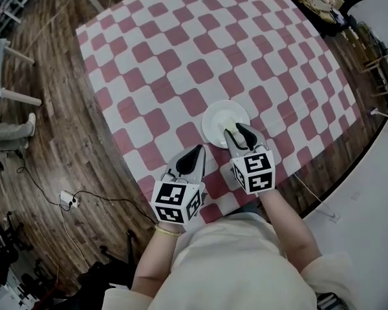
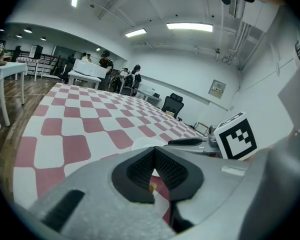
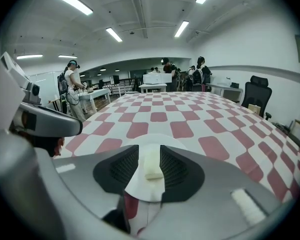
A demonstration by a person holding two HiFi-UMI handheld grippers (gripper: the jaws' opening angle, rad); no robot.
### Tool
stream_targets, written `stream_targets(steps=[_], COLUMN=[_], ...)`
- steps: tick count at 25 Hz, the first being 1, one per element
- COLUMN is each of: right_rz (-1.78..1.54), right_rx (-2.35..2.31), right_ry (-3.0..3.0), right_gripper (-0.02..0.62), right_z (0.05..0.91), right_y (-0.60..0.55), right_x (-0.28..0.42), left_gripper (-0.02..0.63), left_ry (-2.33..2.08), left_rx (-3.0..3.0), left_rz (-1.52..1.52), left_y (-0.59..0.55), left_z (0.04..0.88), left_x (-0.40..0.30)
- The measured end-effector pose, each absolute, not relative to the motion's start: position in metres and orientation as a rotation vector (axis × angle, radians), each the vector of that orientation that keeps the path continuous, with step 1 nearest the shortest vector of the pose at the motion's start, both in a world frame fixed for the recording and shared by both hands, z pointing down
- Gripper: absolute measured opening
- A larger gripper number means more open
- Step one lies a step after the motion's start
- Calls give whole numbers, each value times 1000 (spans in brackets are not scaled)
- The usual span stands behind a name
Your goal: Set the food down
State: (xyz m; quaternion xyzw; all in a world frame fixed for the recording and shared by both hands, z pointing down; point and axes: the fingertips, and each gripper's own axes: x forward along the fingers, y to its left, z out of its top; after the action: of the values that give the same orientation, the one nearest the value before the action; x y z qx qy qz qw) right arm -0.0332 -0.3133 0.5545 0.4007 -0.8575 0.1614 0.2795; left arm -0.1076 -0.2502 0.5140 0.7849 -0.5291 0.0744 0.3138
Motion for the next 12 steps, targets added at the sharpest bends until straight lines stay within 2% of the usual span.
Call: stream_targets(steps=[12], right_rz=[428], right_rx=[1139], right_ry=[-2340], right_gripper=[55], right_z=[523], right_y=[-284], right_x=[-31], left_gripper=[3], left_ry=[-1394], left_rx=[2091], left_rz=[191], left_y=[-225], left_z=[501], left_x=[-104])
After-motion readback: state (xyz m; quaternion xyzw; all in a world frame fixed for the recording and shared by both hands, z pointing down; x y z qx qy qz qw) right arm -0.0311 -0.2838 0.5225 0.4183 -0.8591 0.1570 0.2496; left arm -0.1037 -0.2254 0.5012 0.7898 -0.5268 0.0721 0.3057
